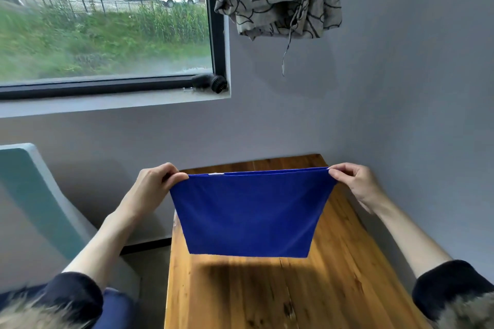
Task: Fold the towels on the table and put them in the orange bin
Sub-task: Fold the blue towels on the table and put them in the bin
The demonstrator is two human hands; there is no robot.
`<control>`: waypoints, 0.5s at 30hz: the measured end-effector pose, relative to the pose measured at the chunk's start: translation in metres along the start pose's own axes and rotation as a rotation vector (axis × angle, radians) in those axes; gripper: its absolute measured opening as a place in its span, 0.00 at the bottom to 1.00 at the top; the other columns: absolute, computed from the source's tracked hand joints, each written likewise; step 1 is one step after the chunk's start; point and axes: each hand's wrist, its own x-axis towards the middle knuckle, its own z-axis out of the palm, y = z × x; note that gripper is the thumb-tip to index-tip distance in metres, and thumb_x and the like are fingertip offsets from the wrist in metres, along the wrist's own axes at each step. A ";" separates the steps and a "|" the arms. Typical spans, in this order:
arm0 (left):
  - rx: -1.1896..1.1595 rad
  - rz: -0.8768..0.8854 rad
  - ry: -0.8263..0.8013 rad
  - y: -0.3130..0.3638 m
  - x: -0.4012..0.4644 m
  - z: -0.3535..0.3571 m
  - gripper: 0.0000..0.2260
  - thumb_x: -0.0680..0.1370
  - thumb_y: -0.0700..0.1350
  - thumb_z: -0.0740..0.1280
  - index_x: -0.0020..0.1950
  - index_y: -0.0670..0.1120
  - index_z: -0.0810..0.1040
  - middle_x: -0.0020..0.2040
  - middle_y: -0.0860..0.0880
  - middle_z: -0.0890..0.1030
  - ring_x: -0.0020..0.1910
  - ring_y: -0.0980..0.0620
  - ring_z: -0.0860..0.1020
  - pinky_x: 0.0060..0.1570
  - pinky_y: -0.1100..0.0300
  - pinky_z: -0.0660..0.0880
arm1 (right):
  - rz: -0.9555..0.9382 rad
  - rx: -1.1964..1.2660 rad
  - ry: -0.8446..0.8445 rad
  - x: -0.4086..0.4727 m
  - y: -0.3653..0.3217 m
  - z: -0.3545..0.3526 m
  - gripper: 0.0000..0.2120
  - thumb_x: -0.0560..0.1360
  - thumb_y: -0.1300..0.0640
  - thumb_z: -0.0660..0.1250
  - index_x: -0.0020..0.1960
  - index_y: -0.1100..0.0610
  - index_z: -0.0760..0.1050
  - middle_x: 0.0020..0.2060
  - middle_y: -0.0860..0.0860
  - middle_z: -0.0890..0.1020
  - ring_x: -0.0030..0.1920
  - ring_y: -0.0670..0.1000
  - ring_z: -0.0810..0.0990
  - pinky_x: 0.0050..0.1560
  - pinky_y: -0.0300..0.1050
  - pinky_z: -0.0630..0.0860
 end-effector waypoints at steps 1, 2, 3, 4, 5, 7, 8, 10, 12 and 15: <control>-0.071 -0.032 0.029 0.003 0.002 -0.001 0.10 0.75 0.43 0.69 0.33 0.48 0.75 0.29 0.50 0.76 0.28 0.58 0.71 0.31 0.71 0.66 | 0.016 0.060 0.009 0.001 -0.001 -0.001 0.07 0.75 0.64 0.66 0.42 0.56 0.81 0.39 0.53 0.83 0.42 0.49 0.79 0.50 0.44 0.75; -0.141 -0.070 0.043 0.005 0.003 -0.001 0.11 0.74 0.42 0.70 0.32 0.48 0.75 0.27 0.51 0.75 0.26 0.58 0.70 0.29 0.71 0.65 | 0.032 0.117 0.015 0.002 -0.002 -0.001 0.06 0.75 0.64 0.66 0.43 0.58 0.80 0.39 0.54 0.83 0.43 0.50 0.79 0.50 0.45 0.75; -0.193 -0.101 0.033 0.006 0.005 -0.003 0.10 0.74 0.41 0.71 0.32 0.47 0.77 0.26 0.49 0.75 0.25 0.58 0.69 0.29 0.70 0.65 | 0.045 0.169 0.018 0.003 -0.002 -0.002 0.06 0.75 0.64 0.65 0.43 0.59 0.80 0.39 0.54 0.83 0.43 0.50 0.79 0.49 0.44 0.75; -0.224 -0.116 0.001 0.007 0.006 -0.004 0.09 0.73 0.40 0.71 0.33 0.46 0.78 0.27 0.46 0.76 0.25 0.58 0.69 0.30 0.69 0.67 | 0.055 0.217 0.020 0.005 -0.003 -0.002 0.06 0.75 0.64 0.65 0.43 0.59 0.80 0.38 0.53 0.83 0.42 0.49 0.79 0.47 0.41 0.76; -0.241 -0.117 -0.049 0.007 0.007 -0.005 0.08 0.73 0.38 0.70 0.34 0.45 0.79 0.28 0.44 0.77 0.25 0.57 0.70 0.31 0.68 0.68 | 0.063 0.254 0.022 0.006 -0.004 -0.001 0.06 0.75 0.64 0.65 0.43 0.60 0.79 0.36 0.52 0.83 0.41 0.48 0.78 0.44 0.38 0.76; -0.274 -0.104 -0.152 0.006 0.007 -0.008 0.08 0.74 0.35 0.69 0.36 0.44 0.80 0.31 0.45 0.79 0.27 0.58 0.72 0.32 0.69 0.71 | 0.076 0.289 0.029 0.009 -0.005 -0.001 0.05 0.76 0.64 0.64 0.44 0.60 0.79 0.35 0.51 0.83 0.40 0.47 0.78 0.41 0.36 0.76; -0.288 -0.097 -0.196 0.005 0.006 -0.009 0.08 0.74 0.33 0.68 0.38 0.44 0.80 0.33 0.47 0.79 0.28 0.59 0.73 0.33 0.70 0.72 | 0.078 0.290 0.030 0.010 -0.004 -0.002 0.05 0.76 0.63 0.64 0.44 0.60 0.79 0.36 0.51 0.83 0.40 0.48 0.78 0.43 0.38 0.76; -0.271 -0.084 -0.240 0.001 0.007 -0.009 0.08 0.74 0.32 0.67 0.40 0.44 0.80 0.35 0.46 0.80 0.32 0.55 0.74 0.36 0.68 0.74 | 0.081 0.283 0.022 0.012 -0.003 -0.002 0.05 0.76 0.62 0.64 0.45 0.60 0.79 0.39 0.54 0.82 0.42 0.50 0.77 0.47 0.42 0.74; -0.239 -0.079 -0.213 -0.002 0.009 -0.007 0.06 0.75 0.33 0.67 0.41 0.43 0.80 0.37 0.44 0.81 0.35 0.50 0.75 0.37 0.66 0.74 | 0.085 0.285 0.020 0.012 -0.002 -0.001 0.05 0.76 0.62 0.64 0.46 0.60 0.79 0.40 0.56 0.81 0.44 0.51 0.76 0.49 0.45 0.73; -0.272 -0.082 -0.083 -0.003 0.010 -0.002 0.07 0.75 0.34 0.67 0.40 0.44 0.80 0.36 0.45 0.81 0.32 0.51 0.74 0.35 0.68 0.73 | 0.095 0.285 0.029 0.012 -0.003 0.000 0.05 0.76 0.63 0.64 0.45 0.60 0.79 0.39 0.55 0.81 0.44 0.51 0.76 0.48 0.44 0.74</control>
